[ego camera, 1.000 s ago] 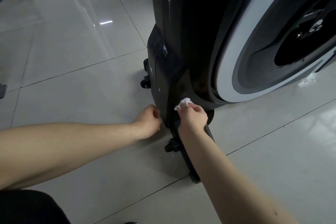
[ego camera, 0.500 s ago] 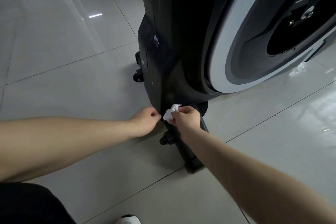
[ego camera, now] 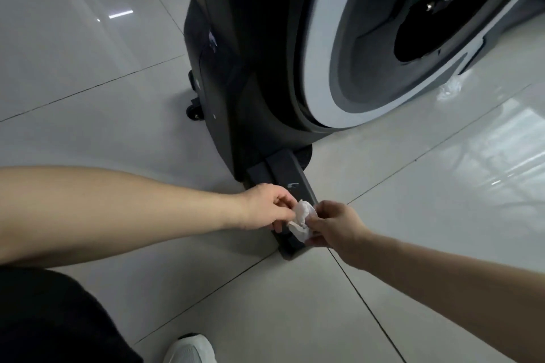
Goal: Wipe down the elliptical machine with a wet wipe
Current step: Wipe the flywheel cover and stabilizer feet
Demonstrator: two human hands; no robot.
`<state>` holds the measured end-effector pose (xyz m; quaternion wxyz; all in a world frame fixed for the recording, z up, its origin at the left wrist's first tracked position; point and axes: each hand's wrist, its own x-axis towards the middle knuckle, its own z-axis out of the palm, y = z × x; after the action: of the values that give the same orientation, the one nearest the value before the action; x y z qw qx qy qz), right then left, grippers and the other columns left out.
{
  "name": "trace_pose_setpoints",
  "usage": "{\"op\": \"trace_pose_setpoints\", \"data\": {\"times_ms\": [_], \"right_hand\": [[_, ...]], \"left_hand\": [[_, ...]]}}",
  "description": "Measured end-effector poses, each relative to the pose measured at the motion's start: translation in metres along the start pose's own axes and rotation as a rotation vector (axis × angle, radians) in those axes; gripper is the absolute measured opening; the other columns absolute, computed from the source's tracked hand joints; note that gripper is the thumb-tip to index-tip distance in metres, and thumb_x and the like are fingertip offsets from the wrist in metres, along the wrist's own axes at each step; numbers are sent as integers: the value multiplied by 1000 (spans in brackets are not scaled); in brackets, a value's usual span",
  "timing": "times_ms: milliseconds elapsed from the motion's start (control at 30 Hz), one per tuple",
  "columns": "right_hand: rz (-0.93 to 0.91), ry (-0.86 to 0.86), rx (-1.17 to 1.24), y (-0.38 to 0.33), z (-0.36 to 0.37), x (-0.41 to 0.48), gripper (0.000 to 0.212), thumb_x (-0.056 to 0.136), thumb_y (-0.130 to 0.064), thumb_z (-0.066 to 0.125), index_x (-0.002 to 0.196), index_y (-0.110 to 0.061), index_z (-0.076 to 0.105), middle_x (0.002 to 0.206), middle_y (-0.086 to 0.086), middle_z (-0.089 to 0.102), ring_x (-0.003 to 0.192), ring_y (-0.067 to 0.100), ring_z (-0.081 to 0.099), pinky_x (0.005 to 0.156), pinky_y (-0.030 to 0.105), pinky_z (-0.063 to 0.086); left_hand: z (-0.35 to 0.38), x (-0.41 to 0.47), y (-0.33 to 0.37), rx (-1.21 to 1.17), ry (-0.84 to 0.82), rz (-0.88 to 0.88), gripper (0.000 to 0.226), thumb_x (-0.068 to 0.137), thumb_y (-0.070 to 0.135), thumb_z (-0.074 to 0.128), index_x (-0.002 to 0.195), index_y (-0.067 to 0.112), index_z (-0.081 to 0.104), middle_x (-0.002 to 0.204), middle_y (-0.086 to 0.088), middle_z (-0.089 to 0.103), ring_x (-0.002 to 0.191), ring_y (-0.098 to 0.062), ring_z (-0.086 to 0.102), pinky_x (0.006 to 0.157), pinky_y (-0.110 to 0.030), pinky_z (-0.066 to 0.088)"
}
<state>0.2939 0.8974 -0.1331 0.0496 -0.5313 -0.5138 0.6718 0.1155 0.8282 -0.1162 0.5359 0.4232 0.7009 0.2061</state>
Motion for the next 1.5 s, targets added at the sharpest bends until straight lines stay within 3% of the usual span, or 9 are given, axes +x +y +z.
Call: {"op": "trace_pose_setpoints", "data": {"times_ms": [133,367,633,733,867,1000,1133,1267,1500], "right_hand": [[-32,-46,20,3,-10,0,10,87,-2,77,92,1,68,81,16,69,70,29,71,68,41,63],[-21,-168,209,3,-33,5,11,99,-10,64,93,-2,68,89,14,69,81,21,68,74,31,58],[-21,-349,171,13,-21,1,4,91,-2,72,88,-3,68,91,18,70,87,29,69,84,42,59],[-184,-158,-80,11,-18,5,12,87,2,75,90,-8,68,82,12,70,72,26,68,74,41,62],[-421,70,-543,-4,-20,23,15,85,-11,70,93,-23,70,74,0,73,59,14,67,60,30,56],[-739,244,-648,-15,-9,60,19,84,3,63,87,-13,75,88,6,68,74,25,68,67,36,54],[-989,225,-749,-33,19,101,20,83,6,63,90,-5,77,95,10,68,88,33,59,73,39,53],[-1168,216,-911,-35,35,127,21,69,12,72,68,-9,75,84,4,64,78,34,51,66,37,49],[-1147,20,-972,-22,10,125,21,68,19,67,70,-1,68,83,14,60,75,33,54,62,33,48]], "left_hand": [[5,0,0,122,14,-48,12,89,10,68,95,19,73,60,14,67,58,-4,63,55,-13,46],[6,2,-1,144,89,-70,12,88,14,65,90,25,71,68,3,72,63,-6,66,65,-30,54],[9,-1,6,-30,114,7,8,92,8,68,98,14,69,77,-1,76,71,-12,73,64,-25,56],[6,1,-3,61,139,-26,6,90,11,72,92,16,71,82,-6,75,70,-12,72,70,-34,58],[-3,-2,-18,358,126,-57,14,93,18,64,106,24,68,88,12,65,76,-3,63,66,-17,46],[-12,-2,-29,479,191,-78,27,93,20,59,119,22,65,111,5,64,97,-12,61,83,-24,50],[-20,1,-34,440,258,-102,30,89,16,58,119,19,62,104,6,64,95,-15,63,87,-34,55],[-25,6,-36,474,282,-94,43,89,18,57,132,16,55,119,4,58,106,-18,59,95,-39,52],[-33,15,-43,532,270,-69,58,92,21,53,149,16,44,142,-1,50,127,-22,52,106,-41,46]]}}
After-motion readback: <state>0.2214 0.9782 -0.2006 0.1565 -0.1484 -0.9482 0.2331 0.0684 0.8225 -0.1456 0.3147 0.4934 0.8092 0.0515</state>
